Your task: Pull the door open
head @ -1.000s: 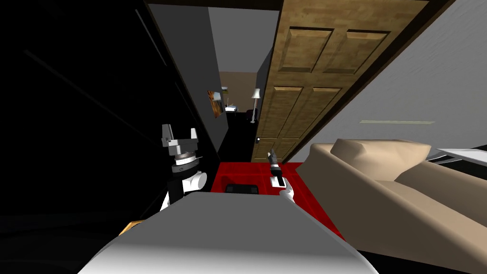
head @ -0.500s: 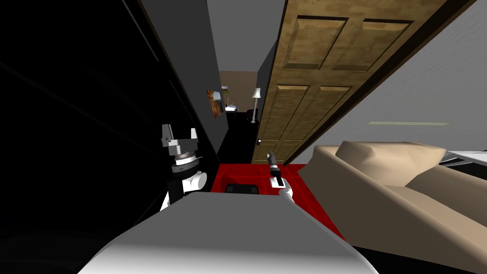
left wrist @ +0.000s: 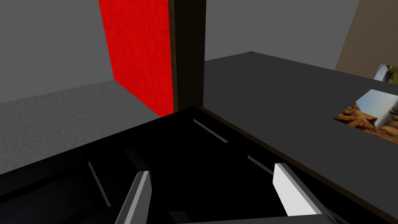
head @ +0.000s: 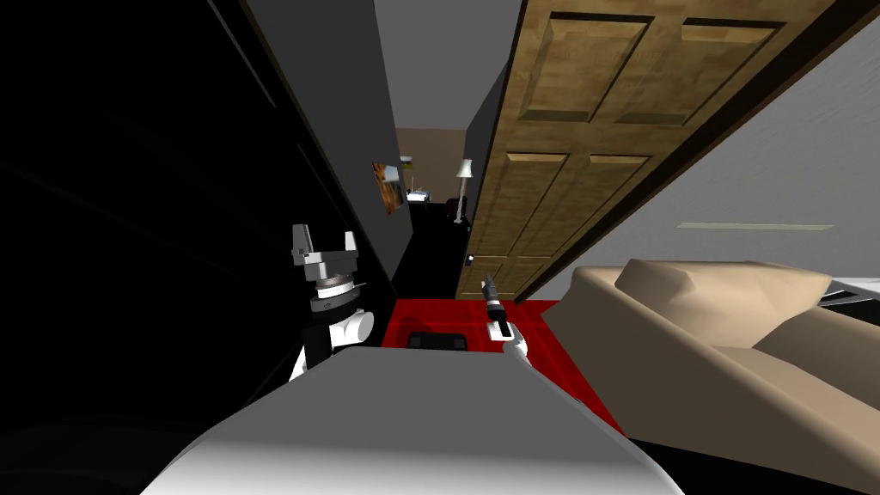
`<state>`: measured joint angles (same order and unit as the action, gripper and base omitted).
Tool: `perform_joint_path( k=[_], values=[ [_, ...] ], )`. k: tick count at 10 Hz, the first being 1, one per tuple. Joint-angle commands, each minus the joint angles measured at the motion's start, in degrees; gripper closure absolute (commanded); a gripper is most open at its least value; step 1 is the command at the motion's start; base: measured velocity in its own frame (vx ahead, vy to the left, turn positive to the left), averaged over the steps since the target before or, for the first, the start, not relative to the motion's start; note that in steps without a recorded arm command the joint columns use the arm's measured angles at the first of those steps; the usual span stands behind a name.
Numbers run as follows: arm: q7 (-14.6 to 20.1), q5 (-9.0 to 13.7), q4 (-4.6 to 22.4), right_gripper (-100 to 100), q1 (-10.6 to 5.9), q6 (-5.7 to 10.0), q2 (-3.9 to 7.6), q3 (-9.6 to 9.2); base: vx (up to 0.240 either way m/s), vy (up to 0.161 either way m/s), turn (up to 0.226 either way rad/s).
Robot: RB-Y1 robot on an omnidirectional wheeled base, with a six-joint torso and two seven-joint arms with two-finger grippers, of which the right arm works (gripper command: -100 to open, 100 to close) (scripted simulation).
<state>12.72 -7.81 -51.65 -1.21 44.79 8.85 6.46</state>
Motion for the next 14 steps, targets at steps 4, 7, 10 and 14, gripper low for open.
perform_joint_path(
  k=[4,7,10,14],
  values=[
    [1.4,-0.9,7.7,-100,-2.44,1.54,0.32,0.21,0.124,0.012,0.011],
    [2.0,-1.4,11.7,-100,-3.75,2.39,0.48,0.34,0.119,0.007,0.007],
    [2.4,-1.7,14.4,-100,-4.67,2.99,0.58,0.44,0.076,0.010,0.004],
    [3.4,-0.9,14.9,-100,-3.66,4.19,2.25,1.42,0.134,0.027,0.068]
  ],
)
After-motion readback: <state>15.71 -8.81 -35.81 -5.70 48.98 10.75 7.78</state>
